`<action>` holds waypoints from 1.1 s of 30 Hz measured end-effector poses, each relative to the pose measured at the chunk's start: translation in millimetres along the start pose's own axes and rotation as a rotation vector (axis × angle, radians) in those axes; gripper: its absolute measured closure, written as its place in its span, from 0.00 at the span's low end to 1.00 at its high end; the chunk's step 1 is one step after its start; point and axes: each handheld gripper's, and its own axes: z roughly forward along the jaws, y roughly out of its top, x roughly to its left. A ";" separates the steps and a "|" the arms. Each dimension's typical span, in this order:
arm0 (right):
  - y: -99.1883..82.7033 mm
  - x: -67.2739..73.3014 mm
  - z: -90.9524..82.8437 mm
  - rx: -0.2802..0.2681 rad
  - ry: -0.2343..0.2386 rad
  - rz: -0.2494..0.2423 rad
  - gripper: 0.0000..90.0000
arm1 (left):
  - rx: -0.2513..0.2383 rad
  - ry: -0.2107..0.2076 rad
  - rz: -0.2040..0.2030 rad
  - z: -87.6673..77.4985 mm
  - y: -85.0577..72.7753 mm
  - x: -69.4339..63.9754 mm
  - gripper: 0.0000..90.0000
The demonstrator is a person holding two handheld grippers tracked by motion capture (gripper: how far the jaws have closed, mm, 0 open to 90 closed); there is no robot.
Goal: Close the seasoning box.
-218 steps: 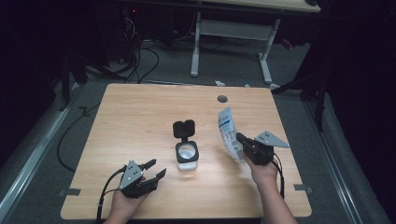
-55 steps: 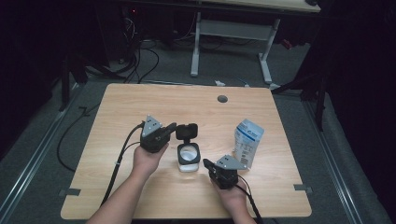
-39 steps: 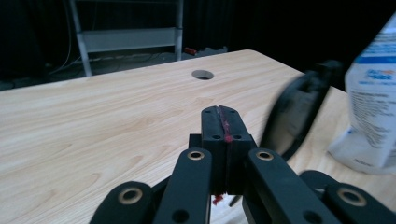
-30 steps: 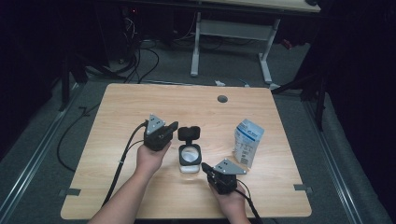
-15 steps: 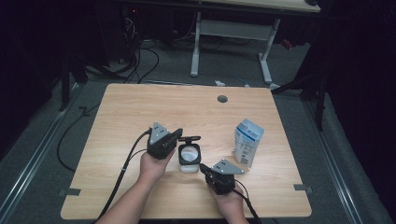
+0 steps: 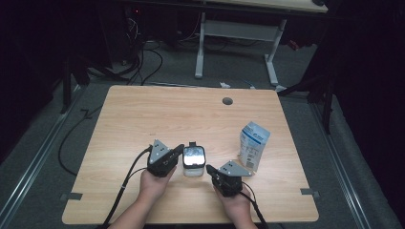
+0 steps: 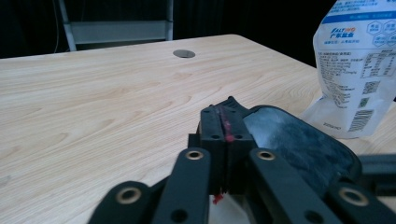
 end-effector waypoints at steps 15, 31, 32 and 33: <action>-17.4 -25.1 -25.8 -0.036 -0.093 0.015 0.93 | 0.122 0.157 0.055 -88.8 -44.9 68.7 0.54; -34.1 -40.8 -41.7 -0.064 -0.133 0.041 0.91 | 0.151 0.189 0.029 -96.4 -52.8 72.0 0.46; -34.3 -40.5 -41.5 -0.067 -0.134 0.041 0.91 | 0.150 0.188 0.029 -96.2 -52.6 71.9 0.46; -34.5 -40.1 -41.6 -0.066 -0.134 0.038 0.91 | 0.150 0.188 0.028 -96.1 -52.6 71.9 0.46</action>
